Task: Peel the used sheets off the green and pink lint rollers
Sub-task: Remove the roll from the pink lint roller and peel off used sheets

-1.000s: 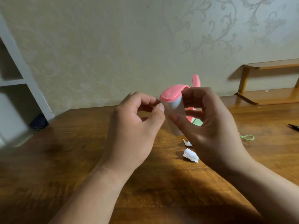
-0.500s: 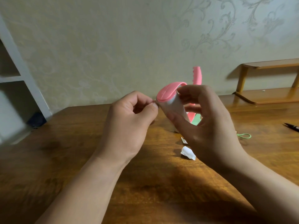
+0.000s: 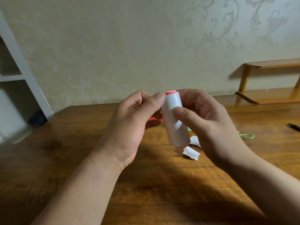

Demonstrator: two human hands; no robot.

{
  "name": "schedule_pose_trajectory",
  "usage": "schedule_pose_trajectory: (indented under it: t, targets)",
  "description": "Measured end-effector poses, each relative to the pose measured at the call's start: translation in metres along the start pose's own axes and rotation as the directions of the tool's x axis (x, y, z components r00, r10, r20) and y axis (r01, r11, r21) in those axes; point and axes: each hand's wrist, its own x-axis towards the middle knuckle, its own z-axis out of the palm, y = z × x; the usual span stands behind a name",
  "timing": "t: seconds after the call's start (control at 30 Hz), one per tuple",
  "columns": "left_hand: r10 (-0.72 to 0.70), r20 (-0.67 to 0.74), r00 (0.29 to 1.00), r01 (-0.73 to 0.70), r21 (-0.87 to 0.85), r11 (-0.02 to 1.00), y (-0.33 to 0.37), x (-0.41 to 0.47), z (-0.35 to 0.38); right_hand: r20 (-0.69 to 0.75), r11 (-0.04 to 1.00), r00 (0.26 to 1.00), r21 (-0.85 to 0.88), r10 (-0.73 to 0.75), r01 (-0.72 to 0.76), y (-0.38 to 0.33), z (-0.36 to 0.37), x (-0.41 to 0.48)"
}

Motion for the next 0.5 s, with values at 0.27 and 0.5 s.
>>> schedule_pose_trajectory:
  t: [0.27,0.5]
  targets:
    - [0.148,-0.113,0.983,-0.131,0.142,0.981,-0.0061,-0.0018,0.0040,-0.040,1.000,0.999,0.015,-0.003,0.004,0.0012,0.0008,-0.0005]
    - [0.128,0.028,0.991,-0.131,0.211,0.969,-0.0074,-0.0044,0.0091,-0.036,0.980,0.998,0.194,0.044,-0.036,0.0034,0.0038,0.0012]
